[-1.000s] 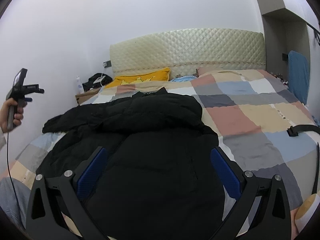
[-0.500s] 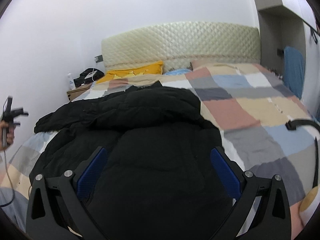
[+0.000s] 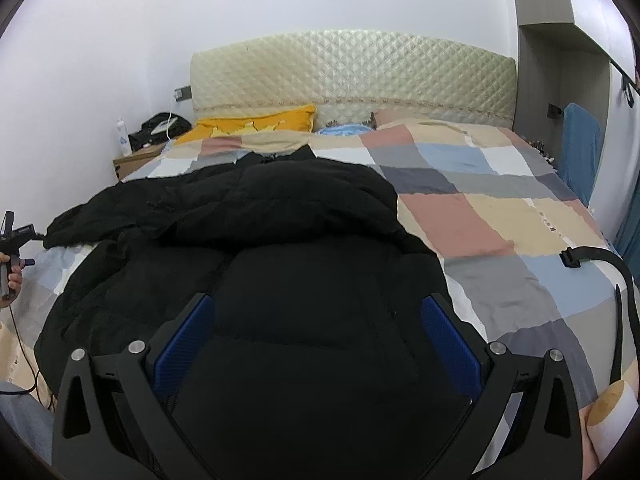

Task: Fold large clothes
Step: 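Move the left tool to the other sleeve cuff and close on it, then lift the gripped sleeve cuff up with the left tool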

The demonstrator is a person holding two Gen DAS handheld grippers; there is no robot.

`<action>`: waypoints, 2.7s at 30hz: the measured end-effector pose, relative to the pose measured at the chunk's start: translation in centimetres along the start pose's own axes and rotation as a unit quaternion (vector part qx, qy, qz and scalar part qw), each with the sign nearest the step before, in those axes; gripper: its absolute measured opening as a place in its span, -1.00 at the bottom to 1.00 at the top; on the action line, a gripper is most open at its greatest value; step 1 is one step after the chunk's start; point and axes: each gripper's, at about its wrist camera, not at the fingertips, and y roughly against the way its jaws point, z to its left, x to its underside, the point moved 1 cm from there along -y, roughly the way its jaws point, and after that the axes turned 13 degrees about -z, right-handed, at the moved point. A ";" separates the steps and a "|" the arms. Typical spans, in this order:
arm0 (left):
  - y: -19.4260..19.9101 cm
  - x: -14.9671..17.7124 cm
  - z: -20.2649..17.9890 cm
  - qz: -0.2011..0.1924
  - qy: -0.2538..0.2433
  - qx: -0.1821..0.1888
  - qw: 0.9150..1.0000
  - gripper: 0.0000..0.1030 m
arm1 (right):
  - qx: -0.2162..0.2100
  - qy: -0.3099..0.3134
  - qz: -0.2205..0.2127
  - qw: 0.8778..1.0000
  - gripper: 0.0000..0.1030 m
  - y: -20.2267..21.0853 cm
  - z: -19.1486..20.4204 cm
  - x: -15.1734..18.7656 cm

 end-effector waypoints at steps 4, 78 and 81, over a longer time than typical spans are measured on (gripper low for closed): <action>-2.8 -0.6 1.0 -0.001 0.012 0.000 1.000 0.89 | 0.008 0.004 0.010 1.000 0.99 -1.1 0.3 0.3; 27.7 3.0 -54.3 -0.236 -0.331 0.139 0.903 -0.86 | -0.068 -0.028 -0.087 0.993 0.99 6.7 -5.2 -1.6; 27.5 5.9 -57.8 -0.224 -0.351 0.161 0.895 -0.86 | -0.072 -0.043 -0.085 0.993 0.99 6.7 -6.1 -1.6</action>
